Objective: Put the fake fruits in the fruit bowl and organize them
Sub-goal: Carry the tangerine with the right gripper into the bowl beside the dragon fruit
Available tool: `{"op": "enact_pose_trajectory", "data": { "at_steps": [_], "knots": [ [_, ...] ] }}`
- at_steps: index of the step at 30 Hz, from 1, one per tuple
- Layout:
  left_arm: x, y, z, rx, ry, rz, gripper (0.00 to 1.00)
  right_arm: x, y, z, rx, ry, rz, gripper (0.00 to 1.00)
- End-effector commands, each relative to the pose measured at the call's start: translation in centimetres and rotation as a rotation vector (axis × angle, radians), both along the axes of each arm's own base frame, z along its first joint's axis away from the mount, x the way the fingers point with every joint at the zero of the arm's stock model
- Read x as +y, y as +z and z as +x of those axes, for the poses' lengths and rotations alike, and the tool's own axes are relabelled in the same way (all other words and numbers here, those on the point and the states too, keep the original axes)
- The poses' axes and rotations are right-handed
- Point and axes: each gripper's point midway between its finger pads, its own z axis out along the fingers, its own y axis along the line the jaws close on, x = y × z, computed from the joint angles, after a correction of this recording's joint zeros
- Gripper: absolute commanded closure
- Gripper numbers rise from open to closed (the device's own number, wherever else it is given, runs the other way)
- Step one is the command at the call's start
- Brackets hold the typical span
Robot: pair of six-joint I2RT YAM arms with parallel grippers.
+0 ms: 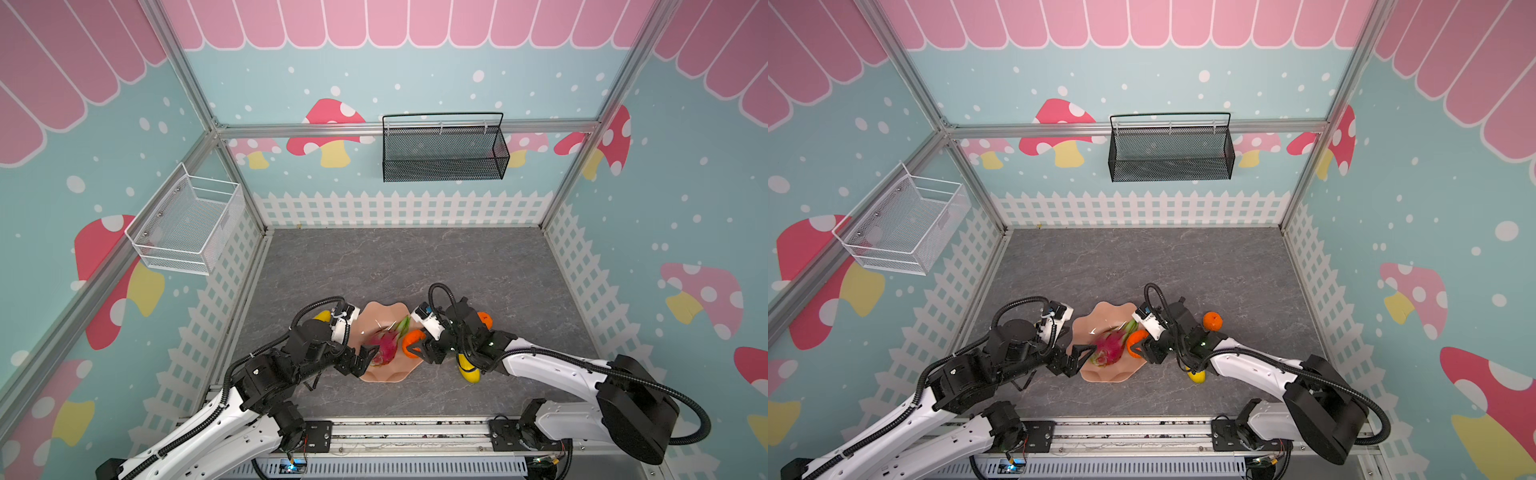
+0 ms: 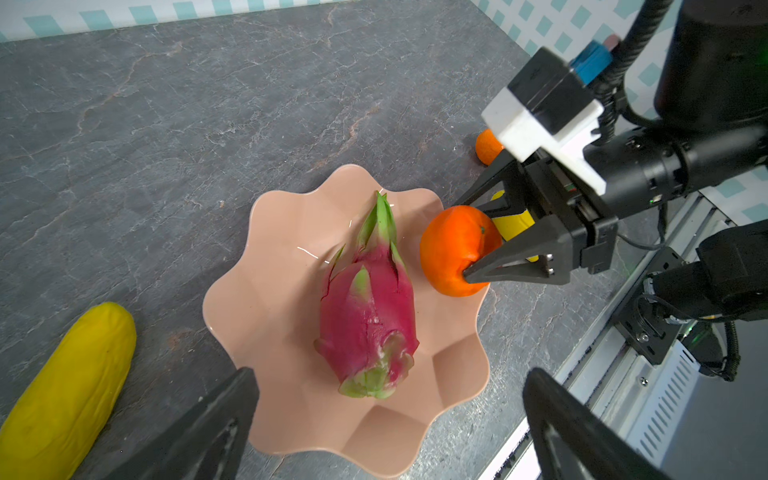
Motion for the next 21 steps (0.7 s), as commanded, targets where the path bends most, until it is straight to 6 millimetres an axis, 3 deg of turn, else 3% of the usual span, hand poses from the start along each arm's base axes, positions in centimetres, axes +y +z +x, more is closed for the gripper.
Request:
{"op": "enact_pose_trajectory", "data": {
  "at_steps": [1,14,21],
  "knots": [
    [0.0,0.0,-0.1,0.011,-0.003,-0.002,0.00,1.3,1.3,0.8,-0.056,0.019,0.025,0.44],
    [0.0,-0.2,-0.1,0.019,-0.007,0.001,0.00,1.5,0.5,2.3,-0.087,-0.004,-0.040,0.32],
    [-0.1,-0.1,-0.1,0.021,-0.010,-0.003,0.00,0.5,1.9,3.5,-0.144,-0.071,-0.072,0.22]
  ]
}}
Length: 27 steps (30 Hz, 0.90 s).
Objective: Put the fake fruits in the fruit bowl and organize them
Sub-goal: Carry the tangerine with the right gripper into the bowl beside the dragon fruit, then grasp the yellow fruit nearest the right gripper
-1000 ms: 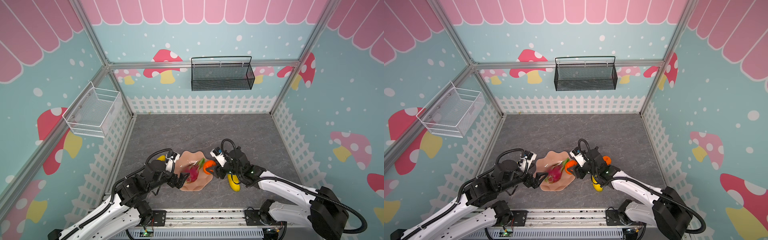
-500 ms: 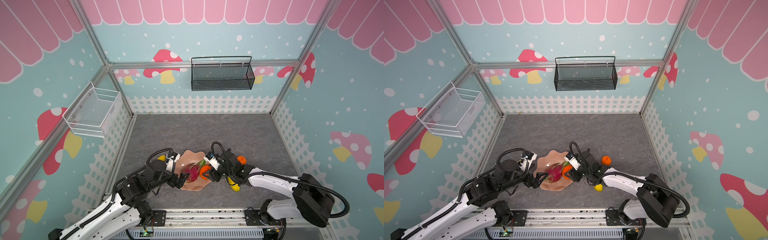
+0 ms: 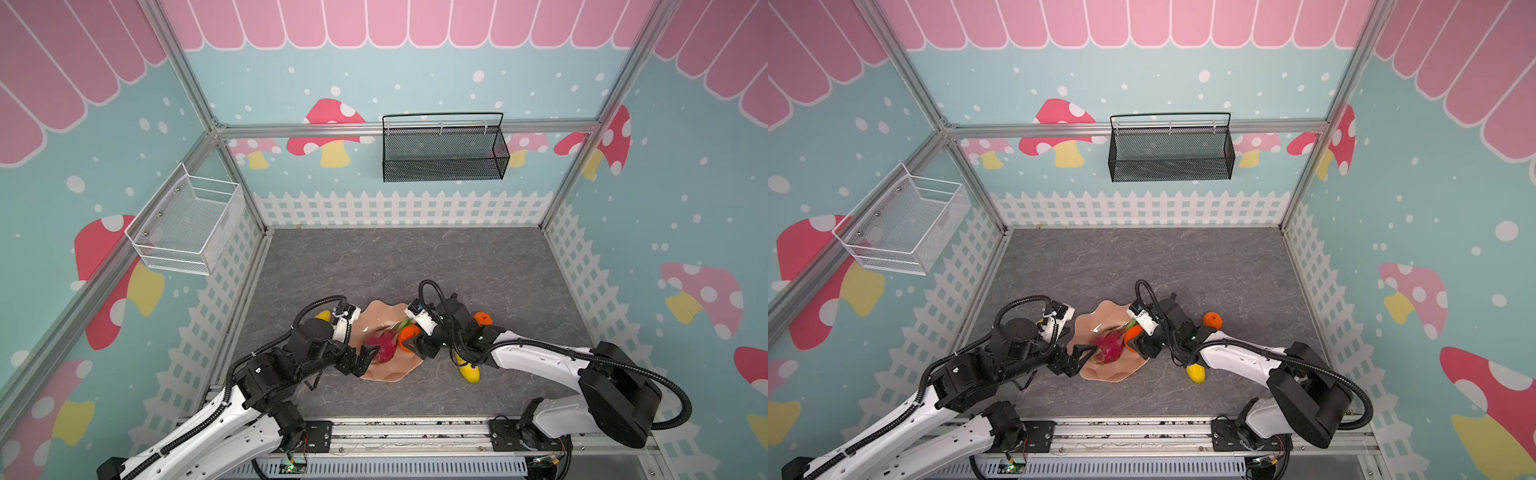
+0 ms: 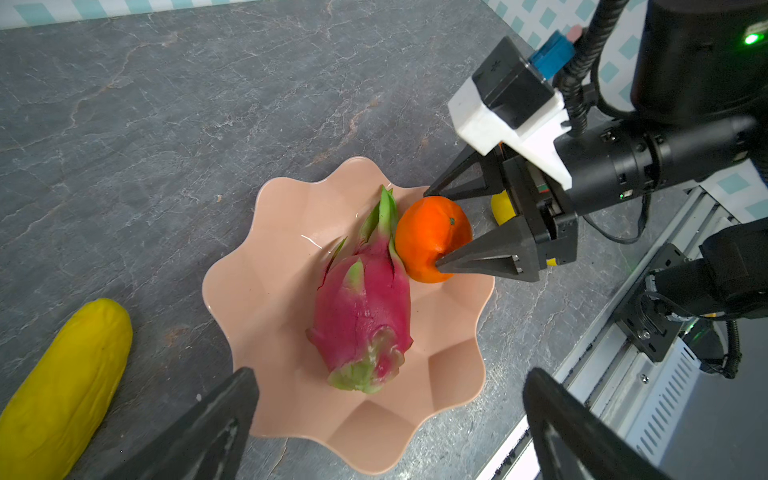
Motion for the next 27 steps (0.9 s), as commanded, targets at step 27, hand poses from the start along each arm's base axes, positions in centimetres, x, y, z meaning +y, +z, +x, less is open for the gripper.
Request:
{"op": "enact_pose_trajectory", "data": {
  "at_steps": [27],
  "knots": [
    [-0.6,-0.1,-0.6,0.037,-0.037,-0.025,0.00,-15.6,-3.0,-0.4,0.217,-0.642,-0.081,0.17]
  ]
}}
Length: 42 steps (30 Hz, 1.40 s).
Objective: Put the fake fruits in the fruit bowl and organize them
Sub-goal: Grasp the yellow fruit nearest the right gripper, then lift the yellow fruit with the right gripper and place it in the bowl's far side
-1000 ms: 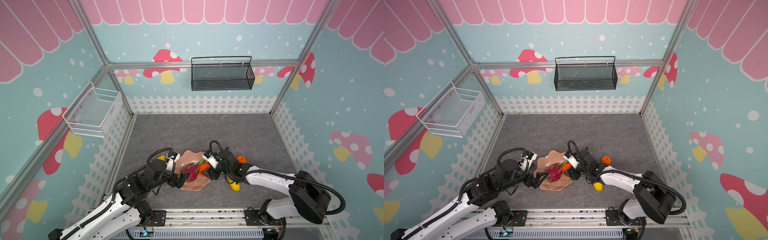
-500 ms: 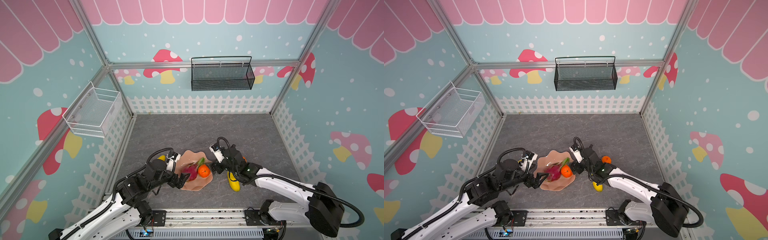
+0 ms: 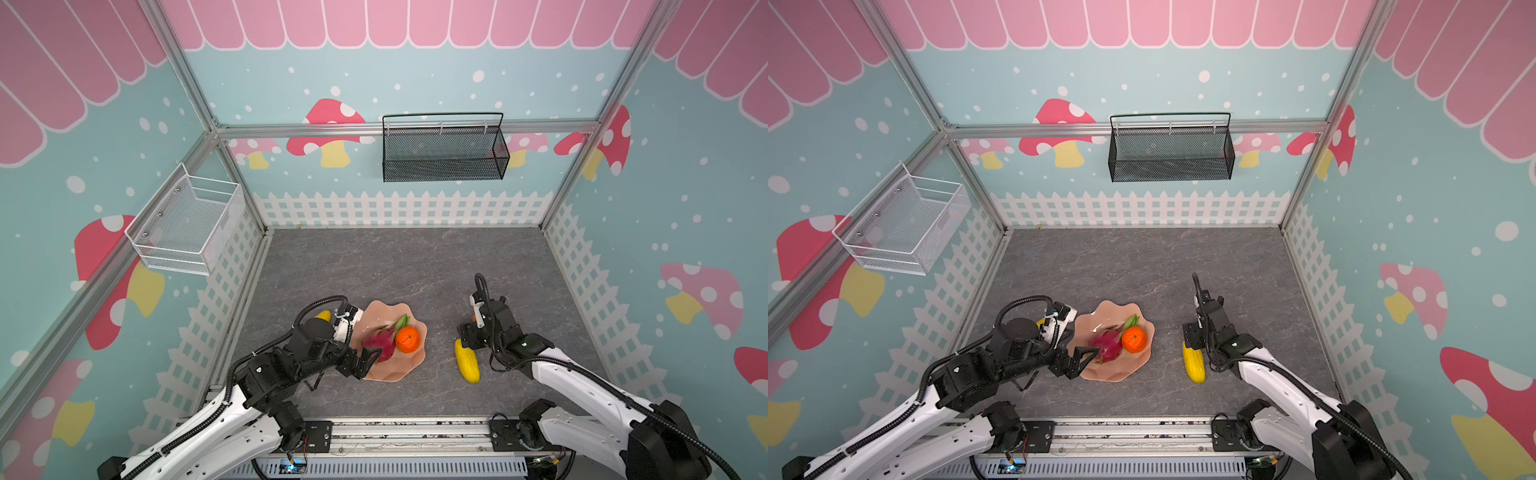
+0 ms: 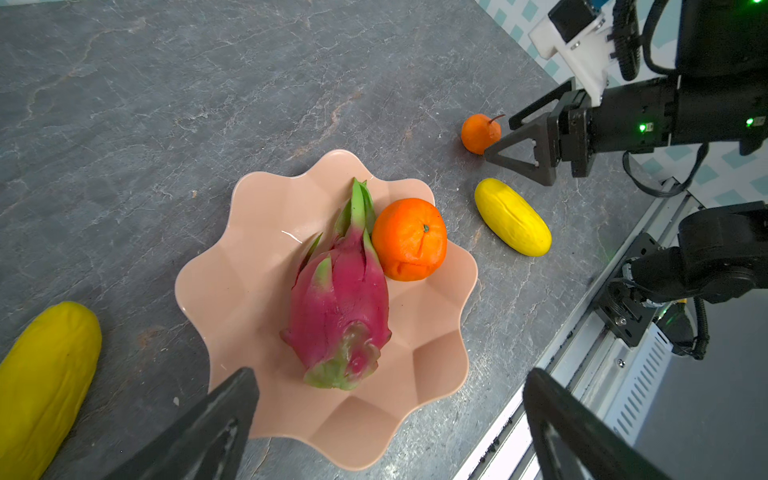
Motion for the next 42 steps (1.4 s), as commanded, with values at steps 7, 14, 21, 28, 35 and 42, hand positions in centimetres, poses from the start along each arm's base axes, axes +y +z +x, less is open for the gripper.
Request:
{"op": "enact_pose_trajectory", "data": {
  "at_steps": [7,14,21,28,35,42],
  "knots": [
    [0.0,-0.1,0.0,0.014,-0.002,-0.003,0.00,2.2,-3.4,-4.1,0.207,0.042,-0.010,0.17],
    [0.0,-0.1,0.0,0.013,-0.002,-0.002,0.00,2.1,-5.5,-5.3,0.288,0.024,-0.097,0.43],
    [0.2,0.0,0.0,0.004,0.007,-0.002,0.00,4.0,-1.4,-2.8,0.162,0.072,-0.066,0.54],
    [1.8,0.8,1.0,-0.049,0.094,0.006,0.00,11.1,10.5,2.6,-0.178,0.343,0.042,0.54],
    [4.8,1.9,2.4,-0.118,0.241,0.023,0.01,20.6,13.8,6.2,-0.334,0.725,0.089,0.54],
    [6.8,3.0,2.9,-0.173,0.333,0.002,0.01,25.6,12.5,5.3,-0.449,1.133,0.061,0.53]
  ]
}}
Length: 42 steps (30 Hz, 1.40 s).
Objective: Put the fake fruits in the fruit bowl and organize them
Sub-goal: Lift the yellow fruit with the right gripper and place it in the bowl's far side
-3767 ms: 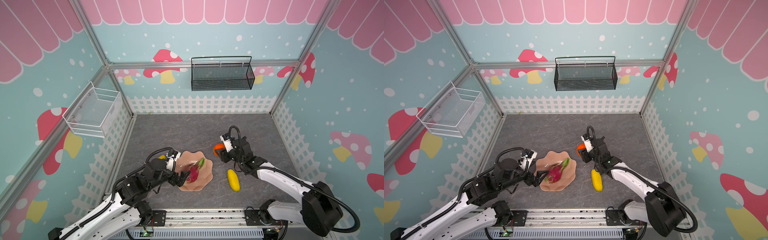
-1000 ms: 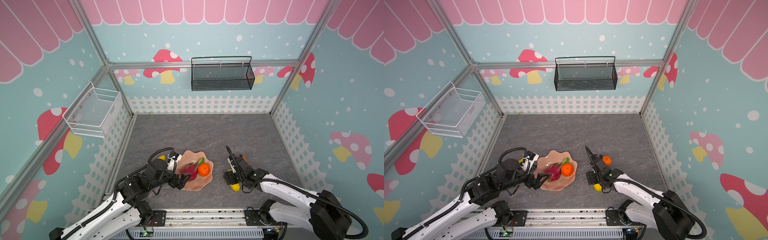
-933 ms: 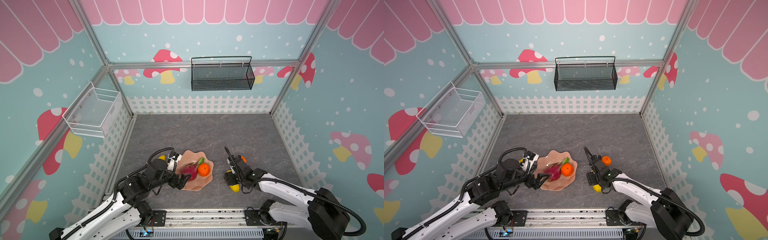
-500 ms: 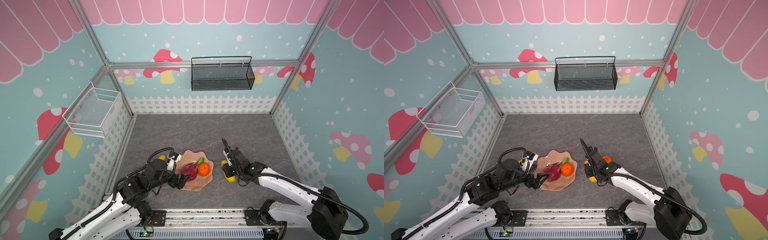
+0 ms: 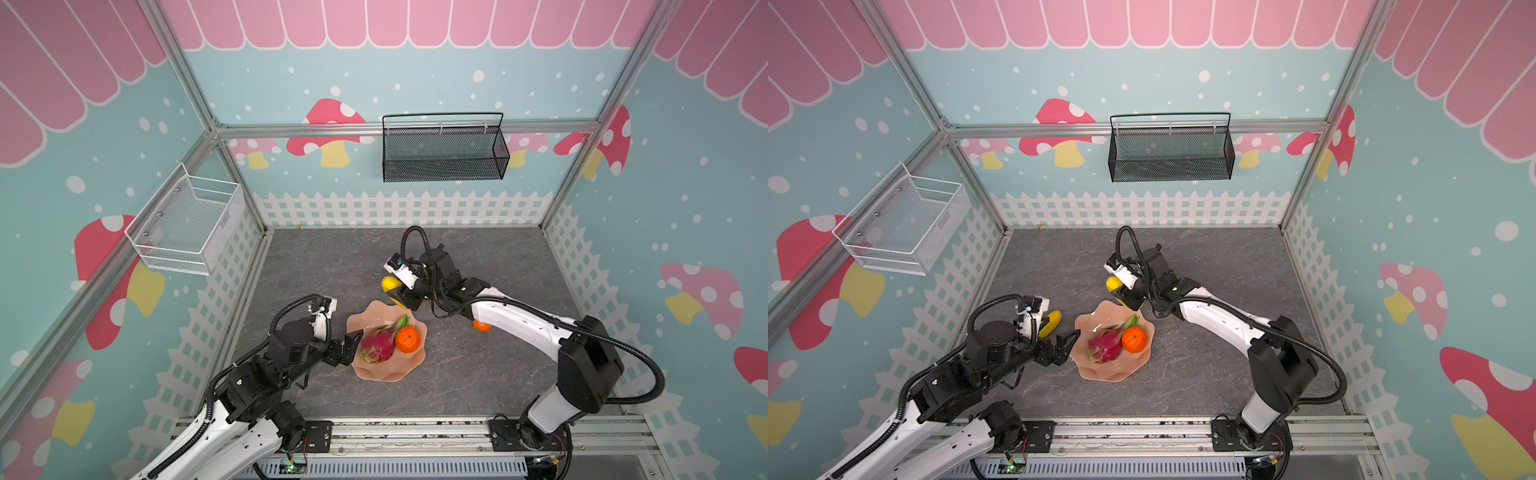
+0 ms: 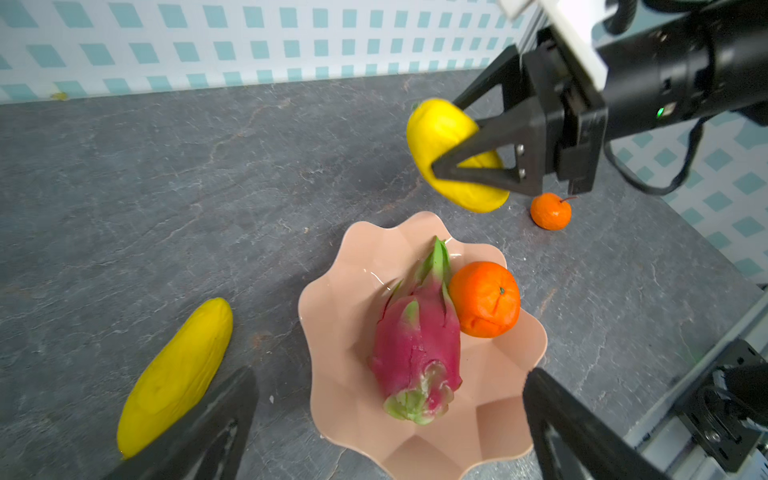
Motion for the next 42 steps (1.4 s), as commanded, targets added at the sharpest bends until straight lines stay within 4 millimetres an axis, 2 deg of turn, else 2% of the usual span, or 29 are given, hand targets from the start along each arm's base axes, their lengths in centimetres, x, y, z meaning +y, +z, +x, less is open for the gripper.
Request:
{"op": "enact_pose_trajectory", "data": {
  "at_steps": [1,6,12,17,18,26,32,39,42],
  "knots": [
    [1.4,0.0,0.2,-0.007,0.069,0.007,0.01,2.9,1.5,-2.0,-0.132,0.296,0.034,0.53],
    [1.6,-0.1,0.4,-0.002,0.077,0.007,0.01,4.2,-1.2,-3.0,-0.112,0.465,-0.003,0.54],
    [1.9,-0.2,0.6,0.006,0.094,0.011,0.01,4.4,-4.1,-3.8,-0.071,0.548,-0.030,0.53],
    [1.8,-0.3,0.7,0.014,0.090,0.005,0.01,4.3,-4.9,-3.7,-0.064,0.548,-0.048,0.52],
    [1.8,-0.3,0.7,0.014,0.090,0.004,0.01,4.4,-6.3,-3.7,-0.034,0.551,-0.063,0.52],
    [1.6,-0.4,0.7,0.019,0.084,0.001,0.01,4.3,-8.8,-3.4,0.000,0.537,-0.121,0.49],
    [1.5,-0.5,0.7,0.021,0.077,-0.002,0.01,4.3,-9.0,-3.2,0.002,0.531,-0.131,0.48],
    [1.4,-0.5,0.7,0.024,0.072,-0.002,0.01,4.5,-8.3,-2.6,-0.019,0.510,-0.139,0.30],
    [1.5,-0.6,0.7,0.022,0.078,0.007,0.01,4.7,-7.4,-2.1,-0.031,0.487,-0.135,0.27]
  ]
}}
